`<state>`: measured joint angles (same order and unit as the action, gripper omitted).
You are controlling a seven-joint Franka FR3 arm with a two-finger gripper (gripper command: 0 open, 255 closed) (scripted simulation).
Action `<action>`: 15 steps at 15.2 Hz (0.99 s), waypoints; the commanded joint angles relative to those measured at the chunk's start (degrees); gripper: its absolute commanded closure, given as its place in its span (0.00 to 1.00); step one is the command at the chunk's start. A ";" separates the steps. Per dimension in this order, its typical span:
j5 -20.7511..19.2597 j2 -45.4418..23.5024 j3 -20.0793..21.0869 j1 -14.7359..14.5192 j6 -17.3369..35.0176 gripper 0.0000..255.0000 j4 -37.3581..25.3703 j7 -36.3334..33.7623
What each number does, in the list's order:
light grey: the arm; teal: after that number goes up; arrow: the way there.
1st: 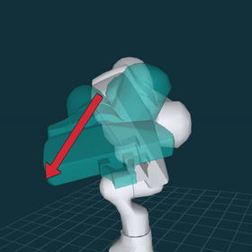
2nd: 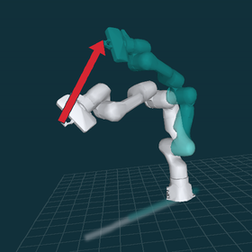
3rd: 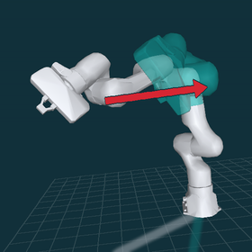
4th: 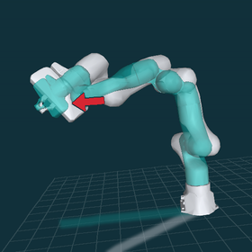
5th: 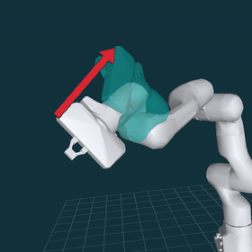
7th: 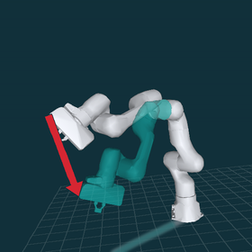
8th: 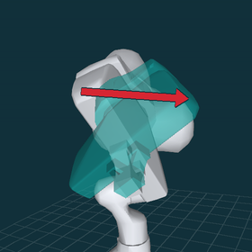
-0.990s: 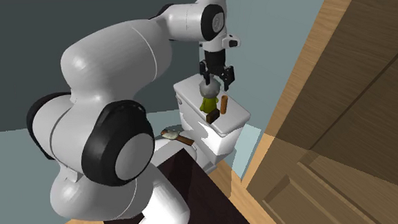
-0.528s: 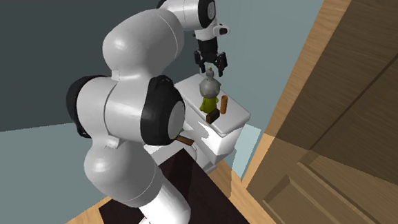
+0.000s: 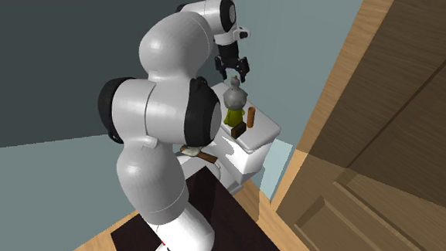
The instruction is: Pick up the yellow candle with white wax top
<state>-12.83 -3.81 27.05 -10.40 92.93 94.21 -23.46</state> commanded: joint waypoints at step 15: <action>0.07 0.28 -0.08 0.14 2.19 1.00 2.42 -0.27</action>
<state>-12.73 -3.51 26.95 -10.24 95.50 97.00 -23.74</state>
